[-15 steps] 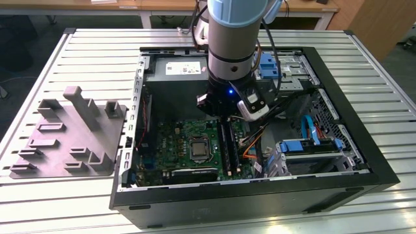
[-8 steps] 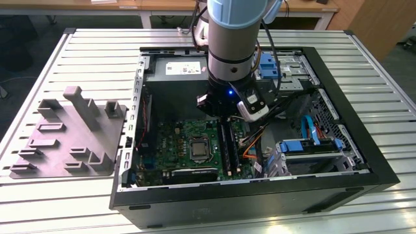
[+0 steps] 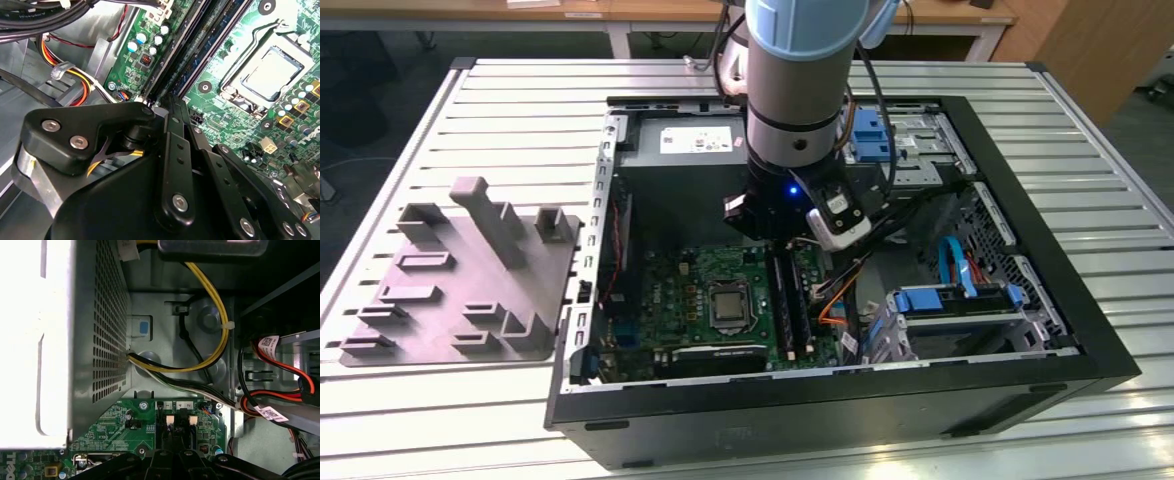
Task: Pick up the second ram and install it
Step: 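Press down the second ram until it locks into place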
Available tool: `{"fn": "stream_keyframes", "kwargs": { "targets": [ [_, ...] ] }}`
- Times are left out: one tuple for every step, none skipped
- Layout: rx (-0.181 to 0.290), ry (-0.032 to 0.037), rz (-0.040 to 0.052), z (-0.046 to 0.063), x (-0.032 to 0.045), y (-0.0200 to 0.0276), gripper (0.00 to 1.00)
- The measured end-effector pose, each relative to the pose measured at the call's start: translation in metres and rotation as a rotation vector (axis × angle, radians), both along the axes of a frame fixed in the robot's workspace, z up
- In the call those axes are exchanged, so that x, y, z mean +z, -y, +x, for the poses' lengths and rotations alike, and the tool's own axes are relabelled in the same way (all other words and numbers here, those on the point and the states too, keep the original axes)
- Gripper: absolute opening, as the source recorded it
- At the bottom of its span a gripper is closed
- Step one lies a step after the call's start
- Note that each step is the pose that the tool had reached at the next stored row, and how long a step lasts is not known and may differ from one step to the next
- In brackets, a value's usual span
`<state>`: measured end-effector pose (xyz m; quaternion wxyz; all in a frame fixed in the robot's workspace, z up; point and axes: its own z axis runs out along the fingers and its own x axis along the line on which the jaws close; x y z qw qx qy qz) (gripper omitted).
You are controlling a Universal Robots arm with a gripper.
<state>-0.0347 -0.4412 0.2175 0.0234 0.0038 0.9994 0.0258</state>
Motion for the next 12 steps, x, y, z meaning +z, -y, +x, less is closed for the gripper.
{"fn": "stream_keyframes", "kwargs": {
  "targets": [
    [0.000,0.0000,0.0001,0.0000,-0.0001,0.0000,0.10],
    [0.000,0.0000,0.0001,0.0000,-0.0001,0.0000,0.10],
    [0.000,0.0000,0.0001,0.0000,-0.0002,0.0000,0.10],
    [0.000,0.0000,0.0000,0.0000,-0.0002,0.0000,0.10],
    [0.000,0.0000,0.0001,0.0000,-0.0003,0.0000,0.10],
    [0.000,0.0000,0.0001,0.0000,-0.0004,0.0000,0.10],
    [0.000,0.0000,0.0001,0.0000,-0.0004,0.0000,0.10],
    [0.000,0.0001,0.0001,0.0000,-0.0005,0.0000,0.10],
    [0.000,0.0000,0.0000,0.0000,-0.0005,0.0000,0.10],
    [0.000,0.0000,0.0001,0.0000,-0.0006,0.0000,0.10],
    [0.000,0.0001,0.0001,0.0000,-0.0007,0.0000,0.10],
    [0.000,0.0000,0.0001,0.0000,-0.0007,0.0000,0.10]
  ]
}}
